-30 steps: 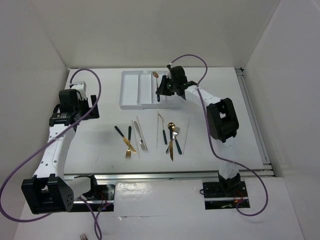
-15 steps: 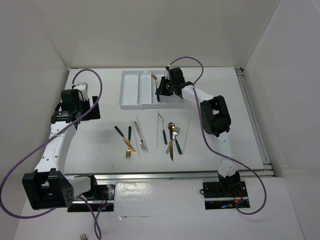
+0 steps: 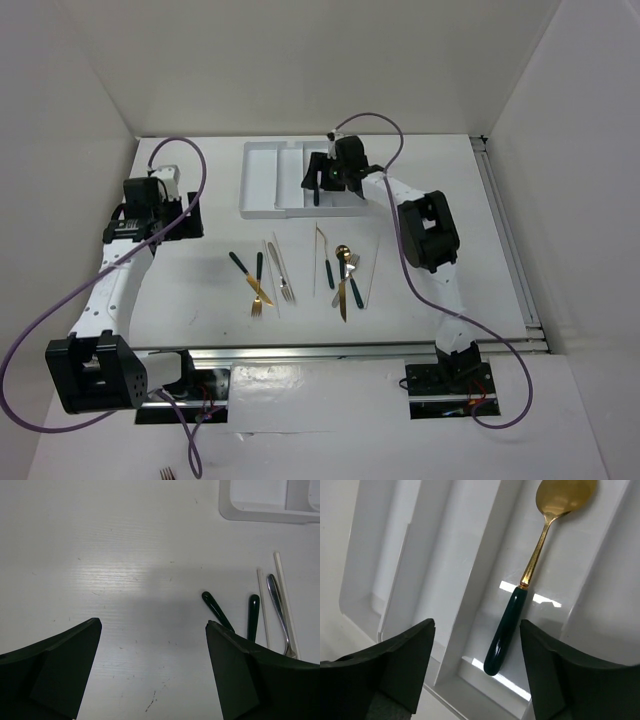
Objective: Sort the eating utensils into containers
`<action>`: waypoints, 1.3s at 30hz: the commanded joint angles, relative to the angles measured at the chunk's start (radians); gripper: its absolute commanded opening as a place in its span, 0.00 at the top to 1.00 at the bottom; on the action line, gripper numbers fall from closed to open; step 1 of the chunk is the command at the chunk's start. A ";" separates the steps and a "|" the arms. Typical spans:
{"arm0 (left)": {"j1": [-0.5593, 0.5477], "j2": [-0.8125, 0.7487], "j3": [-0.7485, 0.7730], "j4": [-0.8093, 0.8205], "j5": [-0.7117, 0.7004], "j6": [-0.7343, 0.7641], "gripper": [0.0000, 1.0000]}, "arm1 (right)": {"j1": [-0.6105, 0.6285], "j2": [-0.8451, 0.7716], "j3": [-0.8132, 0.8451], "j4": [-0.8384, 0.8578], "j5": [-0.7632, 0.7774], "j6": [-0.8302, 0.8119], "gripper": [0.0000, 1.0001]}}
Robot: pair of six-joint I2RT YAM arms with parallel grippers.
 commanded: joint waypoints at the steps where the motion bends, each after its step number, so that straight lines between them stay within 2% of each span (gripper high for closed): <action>1: 0.002 -0.029 0.019 0.016 0.074 0.030 0.00 | 0.003 -0.082 0.001 -0.001 0.016 -0.081 0.20; 3: 0.002 -0.041 0.008 0.025 0.097 0.030 0.00 | 0.034 -0.145 -0.016 -0.011 0.030 -0.124 0.15; 7: -0.007 -0.083 -0.024 0.034 0.154 0.030 0.00 | 0.138 -0.270 -0.084 -0.033 0.218 -0.347 0.13; 9: -0.007 -0.092 -0.038 0.034 0.179 0.030 0.00 | 0.204 -0.353 -0.163 -0.021 0.248 -0.449 0.13; 10: -0.018 -0.092 -0.050 0.034 0.191 0.039 0.00 | 0.217 -0.378 -0.178 -0.052 0.187 -0.578 0.21; 11: -0.018 -0.103 -0.060 0.034 0.191 0.040 0.00 | 0.226 -0.404 -0.213 -0.106 0.165 -0.627 0.26; 13: -0.029 -0.115 -0.073 0.025 0.191 0.050 0.00 | 0.235 -0.482 -0.261 -0.145 0.145 -0.690 0.29; 15: -0.039 -0.139 -0.083 0.025 0.200 0.061 0.00 | 0.244 -0.522 -0.311 -0.226 0.134 -0.702 0.30; 20: -0.039 -0.161 -0.103 0.003 0.191 0.079 0.00 | 0.244 -0.646 -0.523 -0.290 0.179 -0.730 0.39; 23: -0.039 -0.173 -0.103 -0.007 0.180 0.079 0.00 | 0.244 -0.709 -0.641 -0.344 0.188 -0.739 0.47; 27: -0.039 -0.183 -0.103 -0.007 0.180 0.089 0.00 | 0.208 -0.786 -0.744 -0.389 0.148 -0.695 0.50; 39: -0.049 -0.173 -0.093 -0.026 0.171 0.089 0.00 | 0.166 -0.870 -0.858 -0.481 0.042 -0.621 0.55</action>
